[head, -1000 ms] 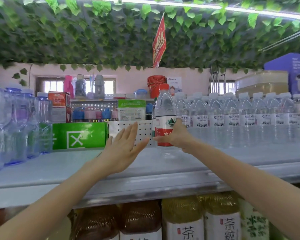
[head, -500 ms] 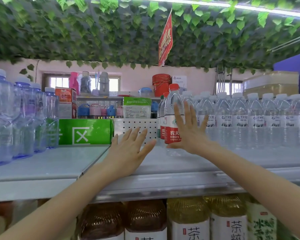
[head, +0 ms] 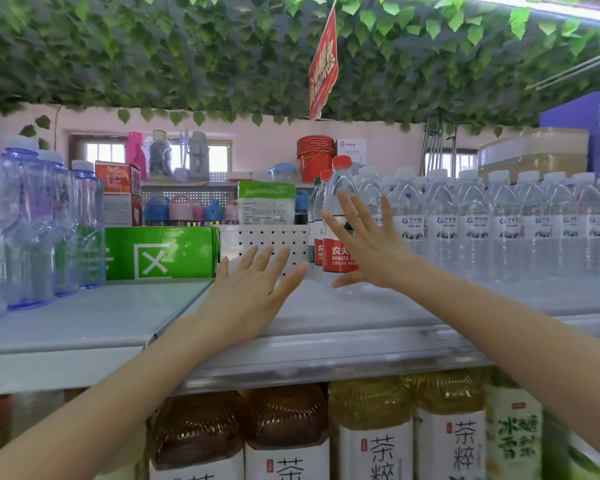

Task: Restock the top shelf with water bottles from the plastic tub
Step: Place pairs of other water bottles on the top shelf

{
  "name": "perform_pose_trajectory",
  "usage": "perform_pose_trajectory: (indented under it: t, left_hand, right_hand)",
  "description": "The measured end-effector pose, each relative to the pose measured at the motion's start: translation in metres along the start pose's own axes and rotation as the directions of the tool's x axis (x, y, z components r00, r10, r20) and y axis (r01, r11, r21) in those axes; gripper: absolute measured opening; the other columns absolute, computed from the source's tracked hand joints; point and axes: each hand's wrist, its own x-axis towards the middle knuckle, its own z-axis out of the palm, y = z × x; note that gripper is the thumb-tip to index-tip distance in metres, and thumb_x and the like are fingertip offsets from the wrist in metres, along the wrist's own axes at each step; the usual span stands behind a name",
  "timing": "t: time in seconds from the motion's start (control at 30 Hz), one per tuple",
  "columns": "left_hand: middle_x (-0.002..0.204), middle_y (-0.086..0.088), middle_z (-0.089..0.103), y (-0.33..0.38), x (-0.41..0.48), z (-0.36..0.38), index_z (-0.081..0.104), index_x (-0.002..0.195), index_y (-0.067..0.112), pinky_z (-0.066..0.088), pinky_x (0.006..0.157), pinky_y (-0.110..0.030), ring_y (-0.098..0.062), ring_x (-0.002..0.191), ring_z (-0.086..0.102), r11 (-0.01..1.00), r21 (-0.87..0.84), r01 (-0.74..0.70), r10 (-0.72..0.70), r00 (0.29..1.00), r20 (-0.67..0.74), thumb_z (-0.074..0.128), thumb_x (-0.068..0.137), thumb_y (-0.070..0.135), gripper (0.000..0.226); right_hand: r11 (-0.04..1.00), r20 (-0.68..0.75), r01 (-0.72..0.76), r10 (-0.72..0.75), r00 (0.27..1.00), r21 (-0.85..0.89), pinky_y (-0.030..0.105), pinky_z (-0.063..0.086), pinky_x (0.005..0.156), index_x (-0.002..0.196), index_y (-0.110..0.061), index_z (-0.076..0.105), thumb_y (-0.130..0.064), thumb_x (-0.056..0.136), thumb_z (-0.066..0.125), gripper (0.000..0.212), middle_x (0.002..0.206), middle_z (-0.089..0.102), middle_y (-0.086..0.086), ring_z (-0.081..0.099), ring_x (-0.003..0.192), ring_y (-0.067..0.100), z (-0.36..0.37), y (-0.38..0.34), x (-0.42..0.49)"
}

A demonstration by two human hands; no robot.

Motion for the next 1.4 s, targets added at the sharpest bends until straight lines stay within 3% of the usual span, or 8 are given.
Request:
perform_pose_trajectory:
  t: [0.2, 0.4, 0.53, 0.73, 0.9, 1.1, 1.27, 1.4]
  left_hand:
    - [0.159, 0.005, -0.002, 0.0, 0.0, 0.0, -0.004, 0.15, 0.03, -0.002, 0.114, -0.048, -0.015, 0.145, -0.008, 1.0, 0.027, 0.008, -0.008, 1.0, 0.02, -0.006, 0.086, 0.064, 0.072]
    - [0.159, 0.005, -0.009, -0.003, 0.001, 0.0, -0.009, 0.15, 0.03, 0.0, 0.114, -0.05, -0.018, 0.145, -0.01, 0.994, 0.097, -0.054, 0.048, 0.997, 0.06, -0.031, 0.048, 0.07, 0.112]
    - [0.158, 0.006, -0.01, -0.004, 0.003, 0.003, -0.015, 0.146, 0.035, 0.001, 0.115, -0.05, -0.017, 0.145, -0.011, 0.989, 0.137, -0.062, 0.053, 0.996, 0.066, -0.002, 0.091, 0.058, 0.061]
    - [0.159, 0.009, -0.004, -0.004, 0.002, 0.001, -0.003, 0.15, 0.033, 0.0, 0.116, -0.05, -0.014, 0.145, -0.009, 1.0, 0.011, -0.025, 0.025, 0.999, 0.045, -0.022, 0.051, 0.068, 0.107]
    - [0.159, 0.007, -0.005, -0.002, 0.001, 0.001, -0.013, 0.146, 0.035, 0.001, 0.115, -0.048, -0.015, 0.145, -0.008, 0.999, 0.036, -0.028, 0.028, 0.999, 0.027, 0.002, 0.095, 0.054, 0.056]
    - [0.158, 0.01, 0.003, -0.001, 0.002, 0.001, 0.0, 0.15, 0.033, 0.001, 0.115, -0.048, -0.013, 0.145, -0.003, 1.0, -0.001, 0.002, -0.002, 1.0, 0.004, 0.01, 0.098, 0.048, 0.055]
    - [0.157, 0.008, 0.016, 0.005, -0.003, -0.001, 0.01, 0.151, 0.028, 0.005, 0.115, -0.045, -0.014, 0.145, 0.008, 1.0, 0.003, 0.031, -0.031, 0.995, -0.097, 0.013, 0.099, 0.049, 0.055]
    - [0.151, 0.002, 0.034, 0.013, -0.013, -0.007, 0.029, 0.147, 0.024, 0.011, 0.114, -0.047, -0.019, 0.142, 0.022, 0.991, 0.129, 0.019, 0.02, 0.956, -0.294, 0.002, 0.083, 0.06, 0.078]
  right_hand:
    - [0.999, 0.063, -0.013, 0.016, 0.998, -0.05, 0.062, -0.016, 0.104, 0.134, -0.02, -0.036, -0.081, 0.068, 0.047, 0.123, 0.14, -0.043, 0.016, -0.022, 0.141, 0.038, 0.011, 0.008, 0.003]
    - [0.999, 0.033, 0.022, -0.021, 0.999, -0.046, 0.066, -0.017, 0.102, 0.146, -0.02, -0.022, -0.082, 0.073, 0.037, 0.113, 0.138, -0.044, 0.014, -0.028, 0.139, 0.039, 0.011, -0.005, 0.01]
    - [0.998, 0.039, 0.025, -0.023, 0.999, -0.06, 0.067, -0.017, 0.099, 0.15, -0.028, -0.012, -0.081, 0.076, 0.032, 0.101, 0.147, -0.039, 0.011, -0.03, 0.138, 0.038, 0.015, -0.007, 0.017]
    - [0.998, 0.089, -0.003, 0.008, 0.996, -0.06, 0.068, -0.012, 0.105, 0.15, -0.03, -0.012, -0.082, 0.075, 0.031, 0.101, 0.15, -0.037, 0.008, -0.031, 0.137, 0.039, 0.022, -0.005, 0.023]
    - [0.998, 0.076, 0.006, -0.002, 0.997, -0.055, 0.067, -0.012, 0.104, 0.15, -0.029, -0.01, -0.082, 0.076, 0.031, 0.1, 0.151, -0.036, 0.008, -0.03, 0.137, 0.039, 0.024, -0.006, 0.025]
    - [0.999, 0.027, 0.033, -0.032, 0.999, -0.034, 0.065, -0.015, 0.104, 0.15, -0.027, -0.01, -0.076, 0.083, 0.027, 0.091, 0.154, -0.029, 0.011, -0.026, 0.139, 0.039, 0.016, -0.007, 0.018]
    - [0.985, -0.011, -0.041, 0.044, 0.999, 0.169, 0.064, -0.008, 0.108, 0.151, -0.029, 0.005, -0.062, 0.094, 0.02, 0.068, 0.16, -0.002, 0.009, 0.001, 0.145, 0.036, -0.003, -0.004, -0.003]
    - [0.908, -0.176, -0.083, 0.169, 0.97, 0.411, 0.051, 0.019, 0.109, 0.139, -0.025, 0.04, -0.049, 0.099, 0.03, 0.047, 0.143, 0.041, 0.002, 0.041, 0.129, 0.026, -0.024, 0.002, -0.034]
